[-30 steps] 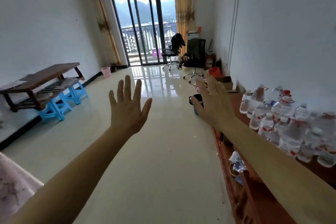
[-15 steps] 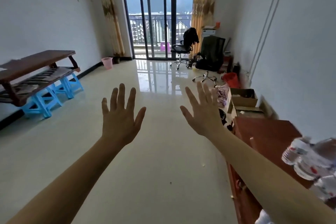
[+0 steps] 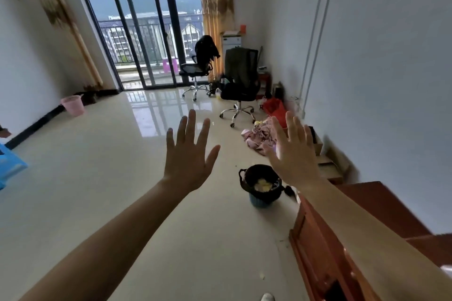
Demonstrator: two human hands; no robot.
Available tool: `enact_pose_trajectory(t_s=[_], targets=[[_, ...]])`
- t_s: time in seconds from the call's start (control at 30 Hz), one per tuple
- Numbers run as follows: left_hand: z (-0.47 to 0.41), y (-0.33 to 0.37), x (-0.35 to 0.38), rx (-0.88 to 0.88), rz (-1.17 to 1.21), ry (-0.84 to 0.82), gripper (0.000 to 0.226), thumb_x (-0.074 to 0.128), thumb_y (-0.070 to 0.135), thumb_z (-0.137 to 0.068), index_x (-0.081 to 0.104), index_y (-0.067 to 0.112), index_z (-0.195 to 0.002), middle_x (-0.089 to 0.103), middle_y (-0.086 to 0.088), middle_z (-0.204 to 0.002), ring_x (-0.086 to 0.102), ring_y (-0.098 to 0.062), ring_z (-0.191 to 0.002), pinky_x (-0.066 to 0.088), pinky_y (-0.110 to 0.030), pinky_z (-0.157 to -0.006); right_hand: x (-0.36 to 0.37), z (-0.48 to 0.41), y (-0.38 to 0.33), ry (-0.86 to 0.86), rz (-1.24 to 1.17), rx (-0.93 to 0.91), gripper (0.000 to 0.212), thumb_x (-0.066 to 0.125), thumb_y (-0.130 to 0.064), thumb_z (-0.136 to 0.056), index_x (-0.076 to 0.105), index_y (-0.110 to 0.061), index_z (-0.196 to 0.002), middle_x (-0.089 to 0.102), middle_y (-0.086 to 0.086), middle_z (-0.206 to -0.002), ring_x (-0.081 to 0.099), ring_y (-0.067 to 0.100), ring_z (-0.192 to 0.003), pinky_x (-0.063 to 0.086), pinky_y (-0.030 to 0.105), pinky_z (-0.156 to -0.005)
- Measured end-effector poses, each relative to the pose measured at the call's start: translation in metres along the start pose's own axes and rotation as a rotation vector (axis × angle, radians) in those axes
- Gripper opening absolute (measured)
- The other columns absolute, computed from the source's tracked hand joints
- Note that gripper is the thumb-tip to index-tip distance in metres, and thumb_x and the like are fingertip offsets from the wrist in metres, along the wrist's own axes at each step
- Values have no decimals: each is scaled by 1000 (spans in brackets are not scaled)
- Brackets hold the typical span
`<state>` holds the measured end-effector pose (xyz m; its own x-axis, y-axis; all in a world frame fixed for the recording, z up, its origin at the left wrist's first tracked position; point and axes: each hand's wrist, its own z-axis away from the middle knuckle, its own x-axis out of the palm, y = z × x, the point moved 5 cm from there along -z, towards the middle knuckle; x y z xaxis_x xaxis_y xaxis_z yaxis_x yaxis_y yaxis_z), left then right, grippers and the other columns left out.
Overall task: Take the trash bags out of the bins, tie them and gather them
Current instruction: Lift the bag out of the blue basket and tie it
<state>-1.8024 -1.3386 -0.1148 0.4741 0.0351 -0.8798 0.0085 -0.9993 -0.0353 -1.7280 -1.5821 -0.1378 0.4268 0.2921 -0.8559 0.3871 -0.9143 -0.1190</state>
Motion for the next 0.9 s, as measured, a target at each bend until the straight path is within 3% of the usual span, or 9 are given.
enact_pose_trajectory(t_s=[0.2,0.57,0.73,0.9], targets=[[-180,13,119,-10,41,-60,72,16,60,-99,17,19,-158,-1,-15,-167,9,-35,-153,21,-62,-117,99,-144,97,-84,-3,74,72,14,-64,-98,0,-28,-158,-4,12,-166,-2,31,-153,3,51,-123],[-438,-2,265,124,123,-116,72,20,59,-98,24,16,-156,7,-18,-166,14,-37,-151,22,-63,-116,221,-353,181,-166,41,198,69,27,-55,-100,6,-25,-159,2,14,-166,0,31,-153,6,52,-123],[-540,7,345,277,267,-166,72,21,60,-98,24,16,-156,9,-19,-165,16,-39,-150,21,-63,-117,260,-388,219,-177,186,395,69,24,-55,-101,5,-22,-159,-2,14,-166,0,32,-153,3,49,-124],[-613,16,407,509,363,-243,71,24,59,-100,21,17,-157,5,-16,-166,13,-36,-151,20,-62,-117,283,-389,238,-202,238,754,67,22,-55,-102,10,-20,-158,0,14,-166,2,32,-153,8,48,-123]])
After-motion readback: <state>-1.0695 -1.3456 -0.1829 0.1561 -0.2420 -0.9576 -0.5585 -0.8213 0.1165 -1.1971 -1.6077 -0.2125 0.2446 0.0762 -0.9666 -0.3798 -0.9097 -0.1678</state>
